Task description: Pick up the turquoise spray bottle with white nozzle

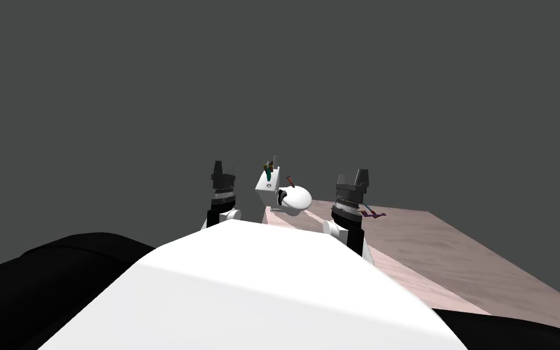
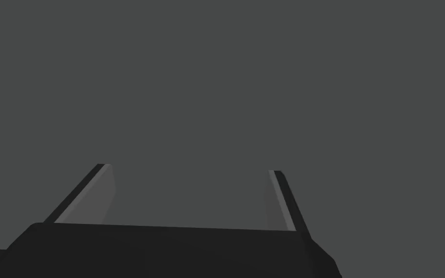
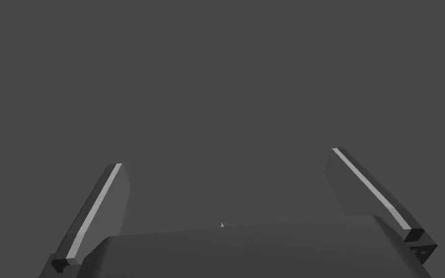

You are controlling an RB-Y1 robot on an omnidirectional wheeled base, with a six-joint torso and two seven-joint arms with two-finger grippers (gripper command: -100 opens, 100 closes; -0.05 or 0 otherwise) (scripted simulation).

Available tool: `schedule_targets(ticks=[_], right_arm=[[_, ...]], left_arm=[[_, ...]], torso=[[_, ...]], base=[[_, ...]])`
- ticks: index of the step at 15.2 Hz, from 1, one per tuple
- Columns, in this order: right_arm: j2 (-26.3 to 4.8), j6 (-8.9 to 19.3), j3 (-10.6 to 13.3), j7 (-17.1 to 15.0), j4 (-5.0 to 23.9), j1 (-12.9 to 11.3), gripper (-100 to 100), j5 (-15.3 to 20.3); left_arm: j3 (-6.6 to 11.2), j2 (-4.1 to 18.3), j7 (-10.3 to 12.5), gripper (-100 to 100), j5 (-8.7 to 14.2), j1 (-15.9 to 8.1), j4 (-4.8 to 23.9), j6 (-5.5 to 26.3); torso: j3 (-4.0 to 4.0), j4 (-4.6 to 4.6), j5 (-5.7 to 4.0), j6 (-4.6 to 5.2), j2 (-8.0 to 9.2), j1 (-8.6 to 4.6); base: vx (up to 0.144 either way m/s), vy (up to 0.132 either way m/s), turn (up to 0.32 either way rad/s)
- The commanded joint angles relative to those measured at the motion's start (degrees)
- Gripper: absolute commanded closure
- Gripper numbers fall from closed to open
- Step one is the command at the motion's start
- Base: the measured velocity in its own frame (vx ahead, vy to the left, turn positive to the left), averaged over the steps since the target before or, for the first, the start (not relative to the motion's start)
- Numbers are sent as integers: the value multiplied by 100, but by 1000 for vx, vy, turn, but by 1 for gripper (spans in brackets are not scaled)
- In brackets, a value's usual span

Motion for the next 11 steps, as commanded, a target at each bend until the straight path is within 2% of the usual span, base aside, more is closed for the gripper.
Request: schedule_targets(ticks=[1, 2, 3, 4, 5, 7, 8, 10, 11], right_arm=[[0, 0, 0, 0, 0, 0, 0, 0], [0, 0, 0, 0, 0, 0, 0, 0], [0, 0, 0, 0, 0, 0, 0, 0], [0, 0, 0, 0, 0, 0, 0, 0], [0, 0, 0, 0, 0, 0, 0, 0], [0, 0, 0, 0, 0, 0, 0, 0], [0, 0, 1, 0, 0, 0, 0, 0], [1, 0, 1, 0, 0, 0, 0, 0], [1, 0, 1, 0, 0, 0, 0, 0]], left_arm=[[13, 241, -6, -100, -13, 15, 22, 31], [26, 373, -12, -100, -26, 30, 44, 62], [26, 413, -12, -100, -26, 30, 44, 62], [43, 587, -20, -100, -43, 49, 71, 103], [43, 587, -20, -100, -43, 49, 71, 103], [88, 908, -40, -100, -87, 101, 142, 209], [88, 924, -40, -100, -87, 101, 142, 209], [145, 1231, -66, -100, -143, 166, 232, 343], [145, 1241, -66, -100, -143, 166, 232, 343]], torso=[[0, 0, 0, 0, 0, 0], [0, 0, 0, 0, 0, 0], [-1, 0, -1, 1, -2, -3], [-2, -1, -1, 0, -3, -5], [-3, -1, -1, 0, -5, -7], [-3, -1, -2, 1, -6, -10], [-4, -2, -3, 1, -7, -15], [-6, -2, -4, 1, -10, -18], [-8, -3, -4, 1, -14, -22]], base=[[3, -7, -19], [10, -19, -37], [13, -22, -25], [14, -25, -26], [15, -26, -21], [20, -40, -52], [26, -47, -42], [33, -55, -52], [42, -57, -52]])
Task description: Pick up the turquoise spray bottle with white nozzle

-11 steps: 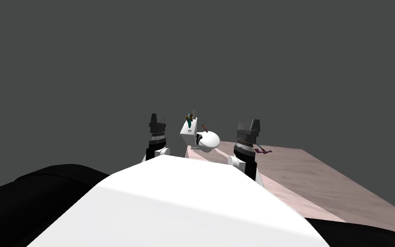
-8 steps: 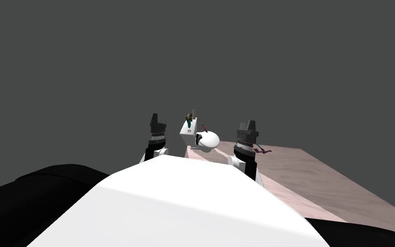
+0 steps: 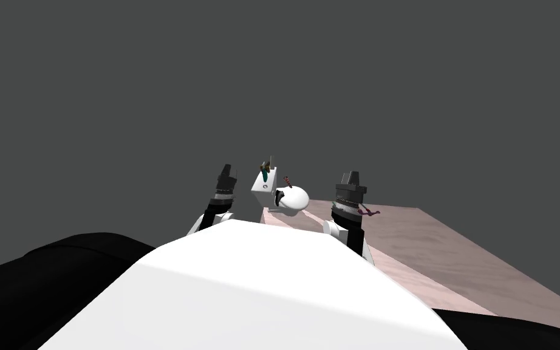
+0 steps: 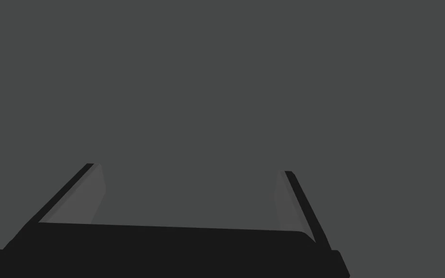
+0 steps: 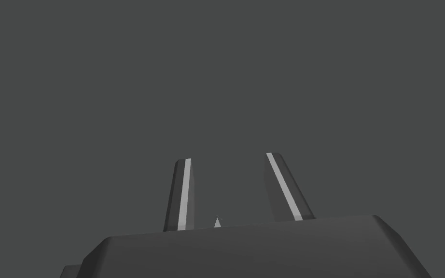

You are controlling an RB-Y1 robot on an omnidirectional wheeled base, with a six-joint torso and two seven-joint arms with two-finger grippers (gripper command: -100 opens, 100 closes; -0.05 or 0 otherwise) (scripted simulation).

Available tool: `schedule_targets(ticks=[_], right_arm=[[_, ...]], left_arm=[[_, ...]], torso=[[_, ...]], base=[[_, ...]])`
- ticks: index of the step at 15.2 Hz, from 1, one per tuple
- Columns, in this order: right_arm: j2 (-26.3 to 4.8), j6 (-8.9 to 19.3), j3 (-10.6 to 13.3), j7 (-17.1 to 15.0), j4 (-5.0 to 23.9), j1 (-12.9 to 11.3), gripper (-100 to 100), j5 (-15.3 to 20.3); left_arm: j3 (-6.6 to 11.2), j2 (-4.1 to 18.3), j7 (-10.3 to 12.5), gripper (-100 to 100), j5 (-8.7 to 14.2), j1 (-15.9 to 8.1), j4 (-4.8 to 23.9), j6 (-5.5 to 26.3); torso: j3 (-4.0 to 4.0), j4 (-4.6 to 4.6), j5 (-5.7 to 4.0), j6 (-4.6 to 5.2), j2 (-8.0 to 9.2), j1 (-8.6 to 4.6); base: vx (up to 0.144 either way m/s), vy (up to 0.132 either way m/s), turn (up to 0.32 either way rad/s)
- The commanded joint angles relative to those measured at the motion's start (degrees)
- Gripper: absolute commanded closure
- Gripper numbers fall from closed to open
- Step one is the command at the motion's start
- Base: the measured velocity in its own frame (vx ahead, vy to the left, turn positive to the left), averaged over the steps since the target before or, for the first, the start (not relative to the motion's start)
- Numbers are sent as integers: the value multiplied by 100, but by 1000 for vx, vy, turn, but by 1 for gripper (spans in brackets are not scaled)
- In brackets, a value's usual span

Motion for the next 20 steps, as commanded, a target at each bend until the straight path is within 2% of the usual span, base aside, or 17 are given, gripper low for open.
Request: schedule_targets(ticks=[1, 2, 3, 5, 6, 8, 9, 11, 12, 14, 15, 17, 18, 20], right_arm=[[0, 0, 0, 0, 0, 0, 0, 0], [0, 0, 0, 0, 0, 0, 0, 0], [0, 0, 0, 0, 0, 0, 0, 0], [0, 0, 0, 0, 0, 0, 0, 0], [0, 0, 0, 0, 0, 0, 0, 0], [0, 0, 0, 0, 0, 0, 0, 0], [0, 0, 0, 0, 0, 0, 0, 0], [0, 0, 0, 0, 0, 0, 0, 0], [0, 0, 0, 0, 0, 0, 0, 0], [0, 0, 0, 0, 0, 0, 0, 0], [0, 0, 0, 0, 0, 0, 0, 0], [0, 0, 0, 0, 0, 0, 0, 0], [0, 0, 0, 0, 0, 0, 0, 0], [0, 0, 0, 0, 0, 0, 0, 0]], left_arm=[[58, 241, -18, -100, -41, 37, 66, 138], [92, 393, -34, -100, -75, 76, 122, 219], [92, 393, -34, -100, -75, 76, 122, 219], [166, 685, -68, -100, -148, 162, 242, 395], [166, 690, -68, -100, -148, 162, 242, 395], [246, 984, -105, -100, -228, 256, 372, 586], [246, 984, -105, -100, -228, 256, 372, 586], [331, 1272, -144, -100, -313, 354, 511, 789], [331, 1276, -144, -100, -313, 354, 511, 789], [420, 1564, -184, -100, -401, 455, 658, 1001], [420, 1564, -184, -100, -401, 455, 658, 1001], [512, 1845, -225, -100, -491, 558, 810, 1218], [512, 1845, -225, -100, -491, 558, 810, 1218], [605, 2117, -267, -100, -583, 663, 965, 1438]], torso=[[0, 0, 0, 0, 0, 0], [0, 0, 0, 0, 0, 1], [0, 0, 0, 1, 0, -3], [1, 0, -1, 0, 2, -4], [0, 0, -1, 1, 0, -6], [-1, 0, -2, 0, -1, -9], [-3, -1, -3, 1, -5, -14], [-4, -2, -3, 0, -7, -11], [-5, -2, -3, 1, -9, -11], [-3, -1, -2, 1, -3, -8], [-2, -1, -2, 1, -3, -11], [-2, -1, -3, 1, -4, -12], [-4, -2, -3, 1, -8, -15], [-5, -2, -4, 1, -8, -16]], base=[[38, -53, -61], [36, -68, -98], [31, -65, -63], [35, -70, -77], [43, -67, -66], [50, -89, -83], [58, -86, -76], [62, -77, -88], [54, -74, -72], [38, -77, -102], [45, -83, -74], [59, -85, -83], [64, -84, -84], [60, -93, -112]])
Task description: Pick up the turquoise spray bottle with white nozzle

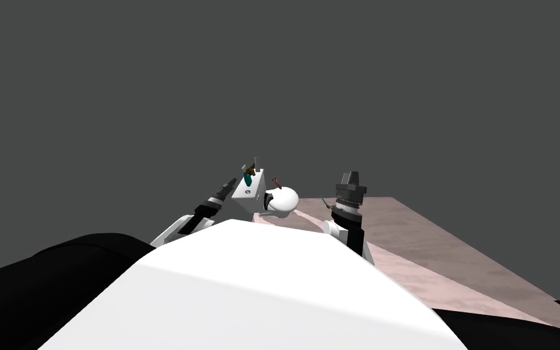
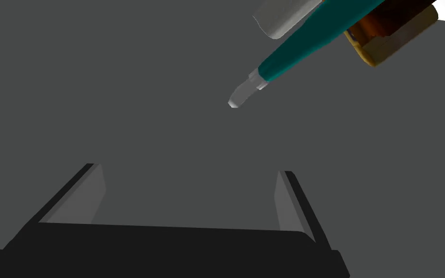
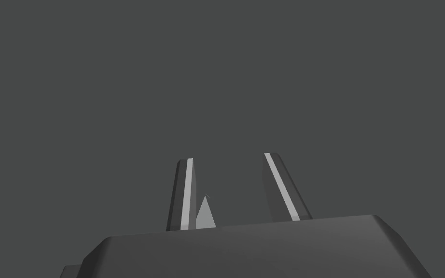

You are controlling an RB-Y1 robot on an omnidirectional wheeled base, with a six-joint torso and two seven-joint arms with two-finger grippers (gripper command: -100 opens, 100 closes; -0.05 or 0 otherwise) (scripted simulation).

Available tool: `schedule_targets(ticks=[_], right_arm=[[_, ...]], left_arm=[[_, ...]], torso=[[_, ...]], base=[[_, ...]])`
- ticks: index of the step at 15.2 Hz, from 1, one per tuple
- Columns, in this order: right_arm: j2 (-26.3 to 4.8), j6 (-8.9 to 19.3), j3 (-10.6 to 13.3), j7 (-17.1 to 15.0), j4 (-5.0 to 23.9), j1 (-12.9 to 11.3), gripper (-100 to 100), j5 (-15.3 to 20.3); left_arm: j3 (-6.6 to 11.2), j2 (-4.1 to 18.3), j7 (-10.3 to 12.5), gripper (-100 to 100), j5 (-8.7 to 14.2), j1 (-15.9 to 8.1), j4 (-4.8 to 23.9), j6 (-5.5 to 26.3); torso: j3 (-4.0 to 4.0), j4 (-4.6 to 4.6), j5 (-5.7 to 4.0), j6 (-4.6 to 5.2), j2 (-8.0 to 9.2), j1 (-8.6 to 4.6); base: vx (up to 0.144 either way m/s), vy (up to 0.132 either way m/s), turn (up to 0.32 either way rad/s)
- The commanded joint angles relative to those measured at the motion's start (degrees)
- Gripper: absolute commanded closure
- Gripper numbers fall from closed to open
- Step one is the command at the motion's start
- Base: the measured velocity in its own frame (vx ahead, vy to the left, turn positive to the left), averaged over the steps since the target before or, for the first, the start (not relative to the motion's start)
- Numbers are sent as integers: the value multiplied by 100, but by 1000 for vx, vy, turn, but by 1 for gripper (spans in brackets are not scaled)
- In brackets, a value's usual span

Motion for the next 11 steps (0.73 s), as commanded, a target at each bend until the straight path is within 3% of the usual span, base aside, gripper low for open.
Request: schedule_targets(ticks=[1, 2, 4, 8, 10, 11], right_arm=[[0, 0, 0, 0, 0, 0, 0, 0], [0, 0, 0, 0, 0, 0, 0, 0], [0, 0, 0, 0, 0, 0, 0, 0], [0, 0, 0, 0, 0, 0, 0, 0], [0, 0, 0, 0, 0, 0, 0, 0], [0, 0, 0, 0, 0, 0, 0, 0]], left_arm=[[92, 268, -49, -100, -99, 107, 142, 253], [92, 268, -49, -100, -99, 107, 142, 253], [186, 527, -90, -100, -190, 212, 299, 474], [279, 786, -131, -100, -281, 315, 456, 691], [370, 1046, -172, -100, -369, 416, 610, 905], [370, 1046, -172, -100, -369, 416, 610, 905]], torso=[[0, 0, 0, 0, 0, 0], [-1, 0, 0, 1, -2, -3], [0, 0, 0, -1, -1, 4], [0, 0, 1, -1, -1, 6], [1, 1, 1, -1, 2, 10], [0, 0, 1, -1, 0, 11]], base=[[71, -103, -145], [66, -86, -84], [68, -72, -94], [63, -69, -84], [65, -58, -96], [63, -64, -75]])
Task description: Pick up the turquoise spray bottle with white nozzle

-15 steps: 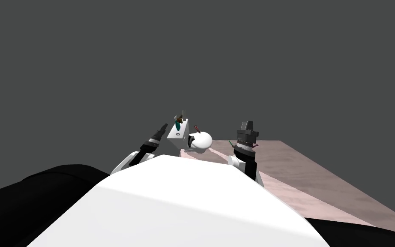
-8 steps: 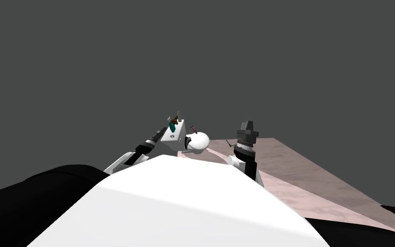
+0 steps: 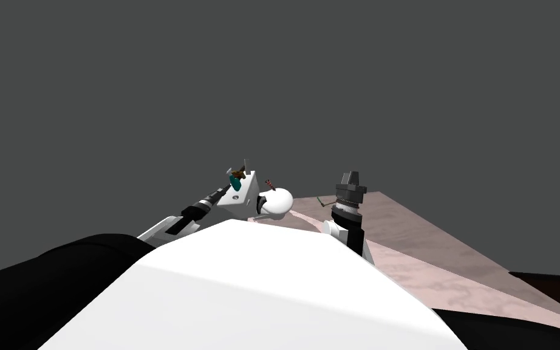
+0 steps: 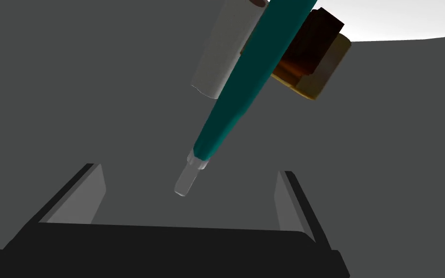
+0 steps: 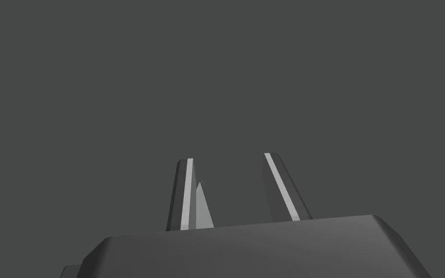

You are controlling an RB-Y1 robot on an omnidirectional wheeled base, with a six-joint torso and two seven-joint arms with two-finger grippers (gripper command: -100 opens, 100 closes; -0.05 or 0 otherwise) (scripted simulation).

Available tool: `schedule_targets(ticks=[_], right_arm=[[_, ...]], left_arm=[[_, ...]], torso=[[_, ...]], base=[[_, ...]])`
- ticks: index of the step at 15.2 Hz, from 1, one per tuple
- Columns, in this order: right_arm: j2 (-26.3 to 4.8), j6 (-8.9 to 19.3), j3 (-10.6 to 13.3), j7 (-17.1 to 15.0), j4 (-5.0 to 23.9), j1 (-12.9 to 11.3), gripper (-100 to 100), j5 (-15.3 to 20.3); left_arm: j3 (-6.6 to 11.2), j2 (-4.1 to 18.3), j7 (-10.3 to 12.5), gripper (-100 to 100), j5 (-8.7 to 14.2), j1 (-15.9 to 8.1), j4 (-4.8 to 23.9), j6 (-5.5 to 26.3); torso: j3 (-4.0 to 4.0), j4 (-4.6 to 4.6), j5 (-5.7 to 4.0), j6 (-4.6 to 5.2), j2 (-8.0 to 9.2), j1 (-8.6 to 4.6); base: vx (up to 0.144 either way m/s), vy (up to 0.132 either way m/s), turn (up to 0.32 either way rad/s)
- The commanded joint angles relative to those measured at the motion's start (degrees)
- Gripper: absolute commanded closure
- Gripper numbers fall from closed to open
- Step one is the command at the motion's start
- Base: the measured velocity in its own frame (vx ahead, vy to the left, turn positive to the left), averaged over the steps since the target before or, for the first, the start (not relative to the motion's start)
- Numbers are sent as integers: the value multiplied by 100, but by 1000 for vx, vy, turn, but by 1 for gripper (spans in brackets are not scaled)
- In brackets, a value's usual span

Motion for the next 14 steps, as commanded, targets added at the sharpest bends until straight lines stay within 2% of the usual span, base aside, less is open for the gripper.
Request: schedule_targets(ticks=[1, 3, 4, 6, 7, 11, 14], right_arm=[[0, 0, 0, 0, 0, 0, 0, 0], [0, 0, 0, 0, 0, 0, 0, 0], [0, 0, 0, 0, 0, 0, 0, 0], [0, 0, 0, 0, 0, 0, 0, 0], [0, 0, 0, 0, 0, 0, 0, 0], [0, 0, 0, 0, 0, 0, 0, 0], [0, 0, 0, 0, 0, 0, 0, 0]], left_arm=[[50, 199, -32, -100, -68, 25, 167, 165], [135, 460, -69, -100, -151, 119, 313, 366], [135, 460, -69, -100, -151, 119, 313, 366], [214, 712, -104, -100, -228, 206, 451, 553], [214, 712, -104, -100, -228, 206, 451, 553], [343, 1152, -161, -100, -357, 350, 681, 865], [407, 1382, -190, -100, -421, 421, 793, 1019]], torso=[[0, 0, 0, 0, 0, 0], [-2, -1, -1, 1, -4, -4], [-3, -1, -2, 0, -5, -9], [0, 0, -2, -1, 0, -8], [0, 0, -2, 1, 1, -9], [2, 1, -1, 0, 3, -2], [-1, 0, -2, 0, -2, -3]], base=[[64, -67, -78], [81, -85, -119], [64, -82, -70], [60, -77, -85], [52, -66, -76], [60, -63, -85], [71, -60, -73]])
